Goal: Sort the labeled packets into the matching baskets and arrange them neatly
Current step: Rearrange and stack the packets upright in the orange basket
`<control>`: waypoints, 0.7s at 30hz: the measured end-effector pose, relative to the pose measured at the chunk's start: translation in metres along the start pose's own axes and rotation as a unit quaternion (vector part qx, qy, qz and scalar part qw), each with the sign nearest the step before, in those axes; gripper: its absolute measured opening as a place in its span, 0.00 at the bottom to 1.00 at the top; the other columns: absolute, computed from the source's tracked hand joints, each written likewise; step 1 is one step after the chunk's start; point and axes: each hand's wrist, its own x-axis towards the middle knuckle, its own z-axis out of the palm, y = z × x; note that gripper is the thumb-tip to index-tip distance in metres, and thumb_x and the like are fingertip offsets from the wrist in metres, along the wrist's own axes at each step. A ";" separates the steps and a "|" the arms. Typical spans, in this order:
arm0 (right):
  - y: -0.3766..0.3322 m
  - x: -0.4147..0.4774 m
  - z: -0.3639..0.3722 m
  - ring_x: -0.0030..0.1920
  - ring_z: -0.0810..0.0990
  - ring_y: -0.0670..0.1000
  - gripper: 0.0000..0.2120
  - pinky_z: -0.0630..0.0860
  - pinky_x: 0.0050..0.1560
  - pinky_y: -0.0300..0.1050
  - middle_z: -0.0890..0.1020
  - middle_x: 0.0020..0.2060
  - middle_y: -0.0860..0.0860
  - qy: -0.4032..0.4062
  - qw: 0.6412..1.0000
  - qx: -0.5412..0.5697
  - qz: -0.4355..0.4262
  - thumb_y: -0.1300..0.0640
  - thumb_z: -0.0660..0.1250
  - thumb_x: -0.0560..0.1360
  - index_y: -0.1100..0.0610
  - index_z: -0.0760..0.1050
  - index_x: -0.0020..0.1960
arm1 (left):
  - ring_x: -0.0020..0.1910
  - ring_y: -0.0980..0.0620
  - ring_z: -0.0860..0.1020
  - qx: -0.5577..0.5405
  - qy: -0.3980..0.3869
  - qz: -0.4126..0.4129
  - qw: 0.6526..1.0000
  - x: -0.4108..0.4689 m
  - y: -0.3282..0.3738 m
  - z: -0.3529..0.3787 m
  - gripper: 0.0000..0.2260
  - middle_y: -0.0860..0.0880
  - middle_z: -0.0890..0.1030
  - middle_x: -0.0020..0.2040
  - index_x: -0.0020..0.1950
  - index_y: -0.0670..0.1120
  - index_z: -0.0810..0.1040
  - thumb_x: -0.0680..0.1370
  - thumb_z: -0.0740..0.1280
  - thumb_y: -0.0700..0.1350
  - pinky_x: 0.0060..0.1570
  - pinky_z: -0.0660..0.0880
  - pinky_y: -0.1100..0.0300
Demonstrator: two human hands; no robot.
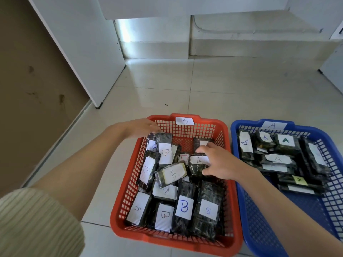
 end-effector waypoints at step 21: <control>-0.016 -0.019 0.011 0.74 0.54 0.46 0.33 0.56 0.70 0.42 0.64 0.72 0.49 0.045 0.996 0.059 -0.047 0.43 0.66 0.74 0.53 0.61 0.75 | 0.50 0.45 0.79 -0.300 0.357 0.017 0.884 -0.003 0.031 0.027 0.09 0.47 0.80 0.50 0.53 0.47 0.76 0.79 0.57 0.40 0.54 0.76 0.46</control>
